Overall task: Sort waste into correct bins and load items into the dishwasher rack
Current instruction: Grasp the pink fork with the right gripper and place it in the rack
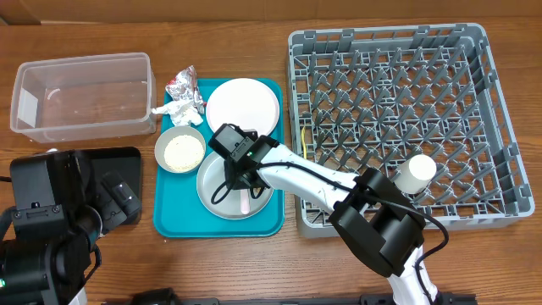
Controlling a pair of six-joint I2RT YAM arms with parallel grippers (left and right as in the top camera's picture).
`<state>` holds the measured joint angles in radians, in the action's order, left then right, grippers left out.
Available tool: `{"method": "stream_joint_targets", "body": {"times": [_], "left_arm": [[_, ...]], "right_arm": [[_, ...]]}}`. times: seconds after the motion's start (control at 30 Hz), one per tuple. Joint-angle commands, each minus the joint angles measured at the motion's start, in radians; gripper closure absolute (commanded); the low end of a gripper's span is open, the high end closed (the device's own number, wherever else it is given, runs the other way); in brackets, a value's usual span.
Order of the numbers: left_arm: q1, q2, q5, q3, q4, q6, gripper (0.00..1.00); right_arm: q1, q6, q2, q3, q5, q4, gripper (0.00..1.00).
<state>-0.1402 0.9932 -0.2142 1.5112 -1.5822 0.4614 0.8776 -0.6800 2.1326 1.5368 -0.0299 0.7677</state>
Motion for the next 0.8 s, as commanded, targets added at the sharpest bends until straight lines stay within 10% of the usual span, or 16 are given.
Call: {"method": "stream_joint_targets", "body": {"times": [0.0, 0.77], "left_arm": [[-0.007, 0.0, -0.013, -0.004, 0.001, -0.004, 0.0], [-0.007, 0.0, -0.013, -0.004, 0.001, -0.004, 0.0]], "right_arm": [[-0.001, 0.003, 0.018, 0.051, -0.011, 0.053, 0.85], [-0.28, 0.338, -0.258, 0.242, -0.107, 0.358, 0.86]]}}
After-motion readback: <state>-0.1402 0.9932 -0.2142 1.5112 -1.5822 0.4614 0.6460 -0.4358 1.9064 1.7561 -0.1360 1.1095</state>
